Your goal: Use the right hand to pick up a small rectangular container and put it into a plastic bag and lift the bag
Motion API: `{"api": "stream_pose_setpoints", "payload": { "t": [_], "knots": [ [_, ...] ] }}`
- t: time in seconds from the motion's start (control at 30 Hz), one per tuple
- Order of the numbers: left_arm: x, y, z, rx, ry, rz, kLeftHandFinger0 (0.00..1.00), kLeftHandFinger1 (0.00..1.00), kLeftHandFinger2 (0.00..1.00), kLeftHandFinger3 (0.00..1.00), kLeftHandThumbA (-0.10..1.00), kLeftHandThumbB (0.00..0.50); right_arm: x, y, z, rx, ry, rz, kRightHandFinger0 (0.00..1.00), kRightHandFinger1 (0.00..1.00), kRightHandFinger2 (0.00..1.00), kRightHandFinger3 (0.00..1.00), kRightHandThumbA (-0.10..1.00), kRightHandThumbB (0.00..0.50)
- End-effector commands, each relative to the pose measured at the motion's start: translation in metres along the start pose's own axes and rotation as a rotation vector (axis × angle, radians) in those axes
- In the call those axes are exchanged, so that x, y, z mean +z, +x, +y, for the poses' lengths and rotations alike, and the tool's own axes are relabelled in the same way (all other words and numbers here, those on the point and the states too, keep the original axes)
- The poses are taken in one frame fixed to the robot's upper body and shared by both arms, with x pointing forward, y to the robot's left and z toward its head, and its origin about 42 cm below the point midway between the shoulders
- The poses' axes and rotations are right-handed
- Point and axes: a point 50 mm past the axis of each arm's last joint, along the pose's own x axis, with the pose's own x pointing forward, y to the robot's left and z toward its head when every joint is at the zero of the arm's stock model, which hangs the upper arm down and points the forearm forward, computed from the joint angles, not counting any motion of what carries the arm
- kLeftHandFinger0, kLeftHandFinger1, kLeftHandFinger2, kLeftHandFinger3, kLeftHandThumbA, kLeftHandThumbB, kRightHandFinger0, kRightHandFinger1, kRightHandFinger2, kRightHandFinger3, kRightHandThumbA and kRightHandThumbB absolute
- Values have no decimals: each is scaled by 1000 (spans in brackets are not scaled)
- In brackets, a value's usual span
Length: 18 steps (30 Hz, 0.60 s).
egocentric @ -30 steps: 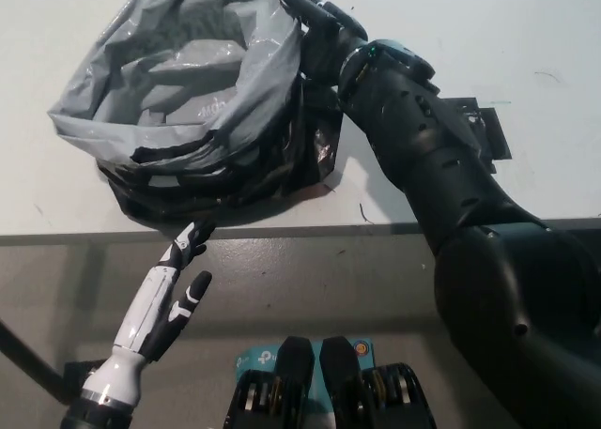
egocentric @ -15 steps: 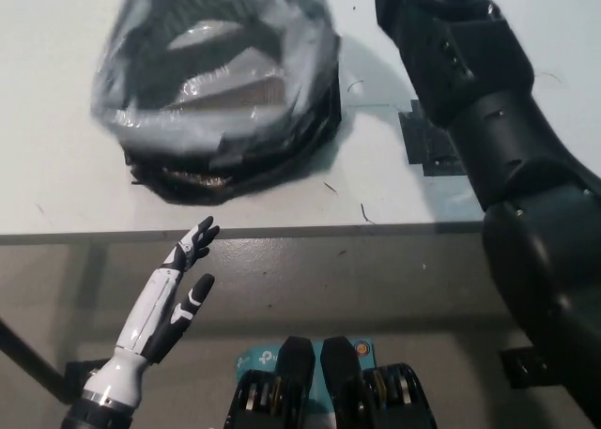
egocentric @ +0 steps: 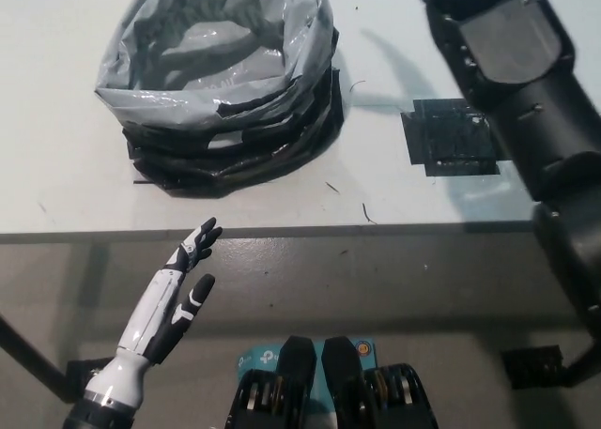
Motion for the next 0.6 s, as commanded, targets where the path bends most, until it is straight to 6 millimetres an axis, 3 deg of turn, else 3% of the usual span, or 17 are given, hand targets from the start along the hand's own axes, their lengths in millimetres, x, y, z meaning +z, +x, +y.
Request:
{"api": "stream_pose_setpoints", "payload": {
  "t": [0.0,0.1,0.13,0.23,0.37,0.4,0.47,0.57],
  "knots": [
    [12,10,8,-13,40,-55,1000,1000,1000,1000,970,216,120,-54,-85,-240,-386,-425,1000,1000,1000,1000,1000,454],
    [16,21,16,-6,51,-69,1000,1000,1000,1000,985,233,150,-105,-103,-281,-380,-585,1000,1000,1000,1000,1000,436],
    [17,23,18,-4,54,-73,1000,1000,1000,1000,986,233,155,-116,-105,-287,-374,-616,1000,1000,1000,1000,1000,436],
    [23,37,27,15,64,-107,1000,1000,1000,1000,987,222,165,-176,-115,-313,-381,-799,1000,1000,1000,1000,1000,406],
    [26,46,32,33,50,-128,1000,1000,1000,1000,994,228,150,-260,-106,-352,-314,-926,1000,1000,1000,1000,1000,381],
    [27,48,33,43,44,-128,1000,1000,1000,1000,997,233,144,-282,-99,-339,-249,-946,1000,1000,1000,1000,1000,340],
    [27,50,34,49,48,-126,1000,1000,1000,1000,1000,225,131,-313,-79,-328,-111,-962,1000,1000,1000,1000,1000,376],
    [29,54,36,55,55,-130,1000,1000,1000,1000,1000,230,108,-342,-51,-296,14,-993,1000,1000,1000,1000,1000,420]
  ]
}}
